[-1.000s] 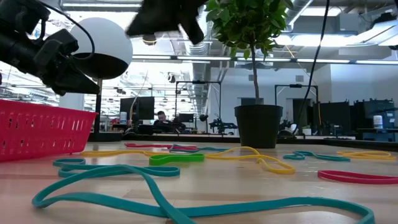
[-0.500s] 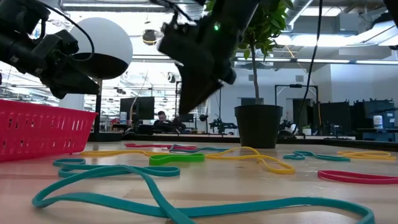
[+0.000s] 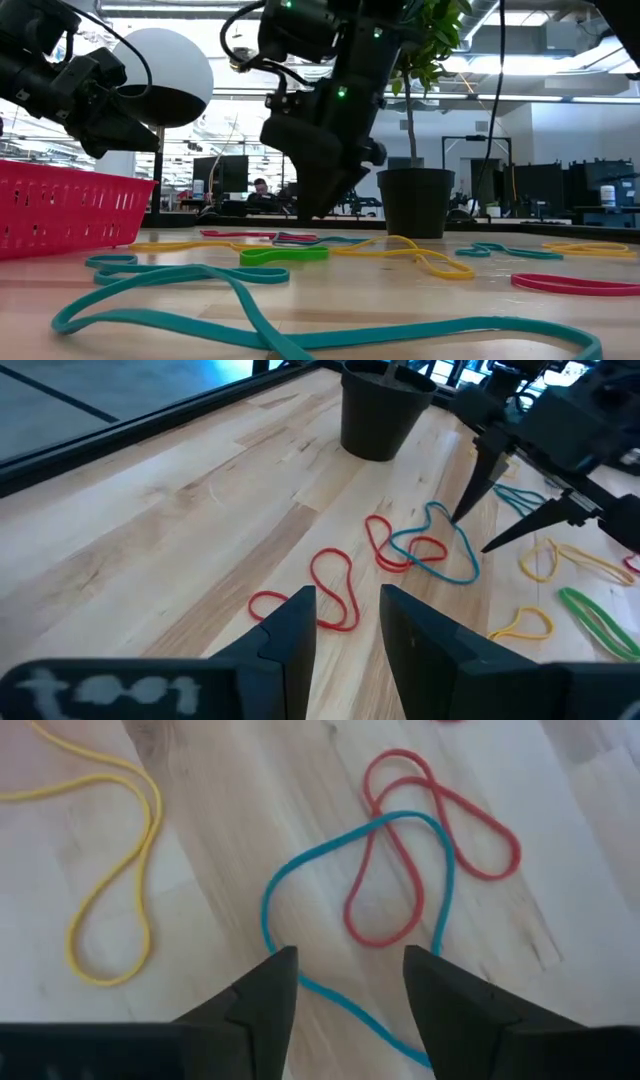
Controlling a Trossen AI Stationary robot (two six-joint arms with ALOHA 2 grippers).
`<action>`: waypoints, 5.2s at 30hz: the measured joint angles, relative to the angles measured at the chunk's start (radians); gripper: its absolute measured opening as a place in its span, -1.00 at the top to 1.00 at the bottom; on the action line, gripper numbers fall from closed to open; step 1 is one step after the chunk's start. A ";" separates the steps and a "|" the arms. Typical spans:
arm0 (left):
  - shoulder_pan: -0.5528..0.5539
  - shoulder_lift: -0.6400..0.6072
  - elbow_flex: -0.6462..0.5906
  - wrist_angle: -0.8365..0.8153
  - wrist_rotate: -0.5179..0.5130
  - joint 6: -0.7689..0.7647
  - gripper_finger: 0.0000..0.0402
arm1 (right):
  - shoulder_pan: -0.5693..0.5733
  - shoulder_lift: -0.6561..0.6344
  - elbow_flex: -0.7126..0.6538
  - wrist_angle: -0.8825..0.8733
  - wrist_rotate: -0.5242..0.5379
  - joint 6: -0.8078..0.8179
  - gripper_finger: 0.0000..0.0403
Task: Pick and place items into bin
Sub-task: Put the blue rubber band into the red bin, then put the red rubber band into the red bin
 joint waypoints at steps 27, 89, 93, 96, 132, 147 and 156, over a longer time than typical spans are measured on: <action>0.000 0.005 -0.001 -0.003 0.000 0.000 0.49 | 0.003 0.075 -0.003 0.191 -0.123 -0.058 0.95; -0.001 0.004 -0.002 -0.001 -0.005 -0.007 0.49 | 0.054 0.176 0.272 0.764 -0.216 -0.341 0.66; -0.001 0.005 -0.002 -0.002 -0.005 -0.007 0.49 | 0.059 0.176 0.272 0.762 -0.216 -0.342 0.58; -0.001 0.005 -0.002 -0.002 -0.005 -0.007 0.49 | 0.060 0.175 0.272 0.762 -0.220 -0.338 0.56; 0.000 0.213 0.067 0.218 0.038 -0.125 0.52 | 0.362 -0.893 -0.629 0.030 0.726 0.210 0.50; 0.002 0.836 0.273 0.262 0.031 0.024 0.57 | 0.438 -1.003 -0.898 0.178 0.787 0.184 0.49; 0.005 1.096 0.276 0.502 0.053 0.047 0.57 | 0.505 -1.036 -1.015 0.504 0.604 0.104 0.49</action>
